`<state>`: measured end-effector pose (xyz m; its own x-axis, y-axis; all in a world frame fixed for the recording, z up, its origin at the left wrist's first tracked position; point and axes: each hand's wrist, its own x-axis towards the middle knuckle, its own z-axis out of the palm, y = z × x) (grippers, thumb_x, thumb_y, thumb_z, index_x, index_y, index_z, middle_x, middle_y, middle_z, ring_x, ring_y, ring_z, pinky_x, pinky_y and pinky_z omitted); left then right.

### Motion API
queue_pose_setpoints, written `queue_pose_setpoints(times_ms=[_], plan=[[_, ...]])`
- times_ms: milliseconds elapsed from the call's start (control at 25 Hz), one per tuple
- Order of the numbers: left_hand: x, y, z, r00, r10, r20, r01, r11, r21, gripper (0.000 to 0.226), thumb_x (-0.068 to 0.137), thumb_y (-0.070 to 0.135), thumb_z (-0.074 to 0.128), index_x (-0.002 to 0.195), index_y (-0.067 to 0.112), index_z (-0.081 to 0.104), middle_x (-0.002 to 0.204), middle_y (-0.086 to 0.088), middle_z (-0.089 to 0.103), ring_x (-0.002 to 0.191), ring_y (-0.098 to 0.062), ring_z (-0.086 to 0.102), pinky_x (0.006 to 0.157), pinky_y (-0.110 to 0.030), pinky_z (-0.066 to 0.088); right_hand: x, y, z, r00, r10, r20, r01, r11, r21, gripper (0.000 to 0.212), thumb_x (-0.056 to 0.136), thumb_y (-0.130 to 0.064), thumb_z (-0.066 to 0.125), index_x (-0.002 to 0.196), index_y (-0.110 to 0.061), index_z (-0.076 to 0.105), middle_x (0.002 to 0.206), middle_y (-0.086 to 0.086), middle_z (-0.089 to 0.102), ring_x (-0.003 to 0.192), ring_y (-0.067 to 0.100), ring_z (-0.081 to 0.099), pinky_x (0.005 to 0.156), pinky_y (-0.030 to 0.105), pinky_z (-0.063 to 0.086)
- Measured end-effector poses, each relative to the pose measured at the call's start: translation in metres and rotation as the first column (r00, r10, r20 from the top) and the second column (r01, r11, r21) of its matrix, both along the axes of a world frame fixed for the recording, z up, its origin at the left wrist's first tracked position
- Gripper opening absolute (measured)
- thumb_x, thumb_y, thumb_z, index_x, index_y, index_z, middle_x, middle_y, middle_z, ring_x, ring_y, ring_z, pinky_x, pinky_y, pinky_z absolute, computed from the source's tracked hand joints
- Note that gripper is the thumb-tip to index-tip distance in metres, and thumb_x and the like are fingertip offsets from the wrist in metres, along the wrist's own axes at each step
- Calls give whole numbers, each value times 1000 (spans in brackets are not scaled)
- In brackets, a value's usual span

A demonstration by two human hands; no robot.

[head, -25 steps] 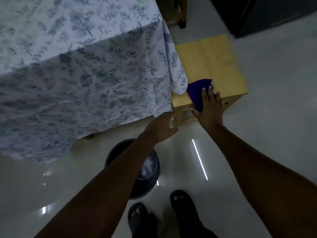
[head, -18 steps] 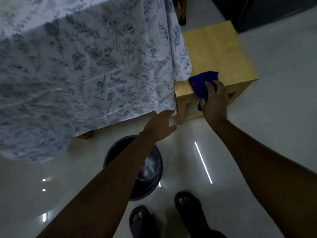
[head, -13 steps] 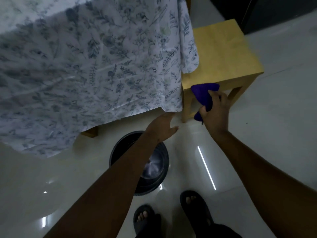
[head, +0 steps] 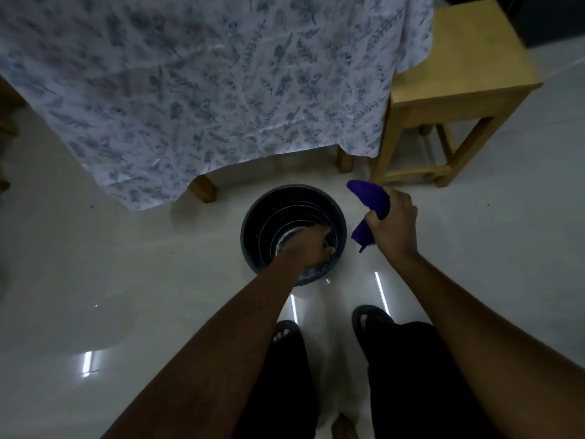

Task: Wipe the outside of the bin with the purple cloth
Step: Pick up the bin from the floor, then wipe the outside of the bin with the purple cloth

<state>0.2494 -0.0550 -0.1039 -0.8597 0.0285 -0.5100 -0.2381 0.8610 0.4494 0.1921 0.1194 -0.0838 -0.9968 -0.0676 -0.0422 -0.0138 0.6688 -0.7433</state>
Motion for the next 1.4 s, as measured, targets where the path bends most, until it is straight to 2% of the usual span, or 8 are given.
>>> queue_pose_setpoints(times_ms=[200,360,520,680,880,960,1120,1400], plan=[[5,-14,-52,996,2,85,4,998,-64,51,93,31,52,139,10,41,136,-15,53,123,-32,51,103,-40,42,-1,-3,-46,973,82,216,-124,974,188,44,81,-18,62,122,-7,51,126,18,51,114,38,48,88,45,49],[-8,-8,-78,993,-33,116,39,998,-54,54,92,42,52,133,8,47,129,-14,58,118,-32,54,98,-41,45,-20,-11,-71,958,85,275,-148,965,216,41,84,-19,62,121,-6,52,124,19,51,113,38,50,89,47,49],[-5,6,-102,953,-115,282,143,986,-82,68,87,50,54,139,7,42,136,-15,53,121,-32,52,102,-44,45,-28,-22,-80,949,73,305,-145,965,220,34,85,-18,60,116,-7,52,121,19,51,110,37,51,87,46,49],[-12,10,-94,939,-160,304,221,959,-178,35,94,21,46,117,-2,60,120,-20,63,108,-32,60,91,-41,51,-32,-32,-77,953,75,293,-128,978,163,28,84,-15,59,110,-8,54,116,18,52,105,36,53,85,45,50],[-32,-24,-55,996,13,-87,-33,973,-228,29,93,14,49,120,2,50,117,-16,63,104,-31,62,92,-40,50,-38,-43,-58,975,76,210,-90,994,59,39,82,-14,62,120,-12,55,120,10,57,107,29,58,85,40,52],[-32,-49,-46,951,229,-210,-251,964,-87,23,97,16,43,113,3,52,112,-17,65,101,-34,64,91,-44,50,-42,-44,-51,979,66,194,-72,997,19,46,82,-17,62,128,-18,53,128,10,53,114,29,54,92,45,51],[-21,-79,-56,817,558,-146,-534,828,171,35,101,29,37,106,1,57,109,-17,65,94,-29,61,78,-30,45,-46,-45,-39,985,122,120,-127,992,28,51,86,-18,56,137,-19,47,137,11,44,122,30,44,101,42,43],[3,-76,-108,774,624,-108,-589,772,240,36,101,31,38,102,2,59,102,-15,65,86,-23,58,71,-25,39,-28,-47,-80,957,255,136,-263,964,46,52,88,-22,55,139,-19,45,139,9,45,125,29,41,103,38,39]])
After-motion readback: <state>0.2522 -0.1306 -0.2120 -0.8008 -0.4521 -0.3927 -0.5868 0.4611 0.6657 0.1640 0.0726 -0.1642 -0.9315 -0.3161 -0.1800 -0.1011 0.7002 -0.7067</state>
